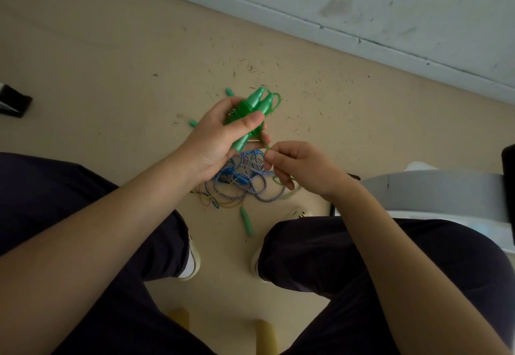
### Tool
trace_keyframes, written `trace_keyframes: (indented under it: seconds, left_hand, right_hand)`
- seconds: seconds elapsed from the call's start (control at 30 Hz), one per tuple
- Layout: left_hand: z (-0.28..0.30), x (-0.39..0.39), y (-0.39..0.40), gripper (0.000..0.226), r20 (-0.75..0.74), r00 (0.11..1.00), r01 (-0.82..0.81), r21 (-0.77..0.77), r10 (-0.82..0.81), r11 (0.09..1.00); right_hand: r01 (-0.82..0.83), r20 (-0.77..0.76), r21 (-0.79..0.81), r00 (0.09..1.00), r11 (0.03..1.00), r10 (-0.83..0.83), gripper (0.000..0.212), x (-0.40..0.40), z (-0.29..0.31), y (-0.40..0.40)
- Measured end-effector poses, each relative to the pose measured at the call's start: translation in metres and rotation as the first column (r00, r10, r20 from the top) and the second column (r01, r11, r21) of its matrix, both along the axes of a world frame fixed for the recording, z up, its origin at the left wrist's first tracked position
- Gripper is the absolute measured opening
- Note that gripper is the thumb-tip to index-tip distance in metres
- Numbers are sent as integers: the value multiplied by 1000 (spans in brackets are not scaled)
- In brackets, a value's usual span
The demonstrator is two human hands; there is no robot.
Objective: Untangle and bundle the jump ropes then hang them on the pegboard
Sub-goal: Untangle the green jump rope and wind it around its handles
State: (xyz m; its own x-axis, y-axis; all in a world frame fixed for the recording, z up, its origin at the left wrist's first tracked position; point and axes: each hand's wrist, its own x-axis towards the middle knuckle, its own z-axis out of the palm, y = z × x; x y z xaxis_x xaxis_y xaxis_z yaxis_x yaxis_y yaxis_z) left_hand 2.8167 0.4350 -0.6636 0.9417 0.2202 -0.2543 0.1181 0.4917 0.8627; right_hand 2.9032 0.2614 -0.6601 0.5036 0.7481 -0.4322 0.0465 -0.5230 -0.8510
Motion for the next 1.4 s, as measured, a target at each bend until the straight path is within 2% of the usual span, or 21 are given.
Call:
trace_keyframes:
  seconds: [0.07, 0.13, 0.17, 0.37, 0.47, 0.5, 0.57, 0.63, 0.67, 0.7, 0.8, 0.87, 0.93, 1.0, 1.1, 1.17, 1.23, 1.4]
  left_hand:
    - [-1, 1, 0, 33, -33, 999, -23, 192, 29, 981]
    - [-5, 2, 3, 35, -68, 996, -19, 445, 54, 895]
    - [-6, 2, 5, 37, -77, 995, -15, 521, 64, 853]
    - [-13, 4, 24, 39, -61, 991, -42, 699, 118, 714]
    - [-14, 3, 29, 35, -14, 980, -95, 843, 198, 530]
    - [-13, 2, 33, 34, -2, 969, -125, 856, 245, 501]
    - [-11, 2, 40, 31, 3, 944, -188, 827, 330, 530]
    - [-10, 2, 40, 30, -21, 943, -212, 729, 331, 651]
    - [-9, 2, 38, 31, -45, 951, -194, 682, 305, 705]
    - [-8, 2, 34, 32, -65, 961, -164, 647, 268, 745]
    - [-6, 2, 18, 36, -94, 988, -56, 538, 126, 841]
    - [-2, 2, 8, 40, -94, 994, -13, 417, 57, 909]
    - [1, 2, -1, 45, -67, 998, 15, 305, 6, 952]
    - [2, 2, -8, 42, -46, 999, 31, 266, -20, 963]
    - [6, 3, -11, 38, 2, 1000, 29, 212, -30, 977]
    - [7, 3, -8, 38, -6, 1000, 8, 230, -6, 973]
    - [8, 3, -5, 39, -37, 999, 13, 320, -1, 947]
    - [8, 2, 3, 33, -58, 996, -17, 578, 62, 816]
  right_hand:
    - [-10, 5, -17, 1000, 1000, 10, 28, 2, 2, -1]
    - [3, 34, -52, 999, 999, -1, 26, 7, 5, -3]
    - [13, 61, -73, 998, 997, -8, 25, 11, 7, -5]
    - [164, 336, -106, 934, 981, -120, 28, 43, 12, -29]
    - [264, 466, -123, 867, 957, -179, 35, 53, 6, -37]
    - [309, 495, -121, 843, 943, -213, 39, 56, 4, -39]
    - [396, 503, -66, 806, 916, -312, 41, 62, 4, -44]
    - [398, 492, -3, 799, 917, -345, 33, 63, 4, -44]
    - [374, 490, 5, 808, 927, -328, 24, 60, 4, -42]
    - [340, 499, -11, 817, 940, -290, 25, 56, 3, -39]
    - [244, 487, -58, 853, 968, -186, 87, 40, 4, -29]
    - [167, 376, 7, 913, 986, -158, 94, 28, 8, -19]
    - [116, 96, 114, 987, 987, -128, 82, 17, 8, -11]
    - [108, -140, 180, 987, 978, -83, 69, 5, 6, -3]
    - [71, -199, 182, 979, 981, -34, 48, -6, 9, 2]
    - [86, -205, 140, 977, 986, -56, 31, -5, 11, 1]
    - [117, -159, 56, 981, 992, -107, 18, -3, 14, 1]
    - [69, 131, -24, 989, 997, -66, 31, -7, 26, 5]
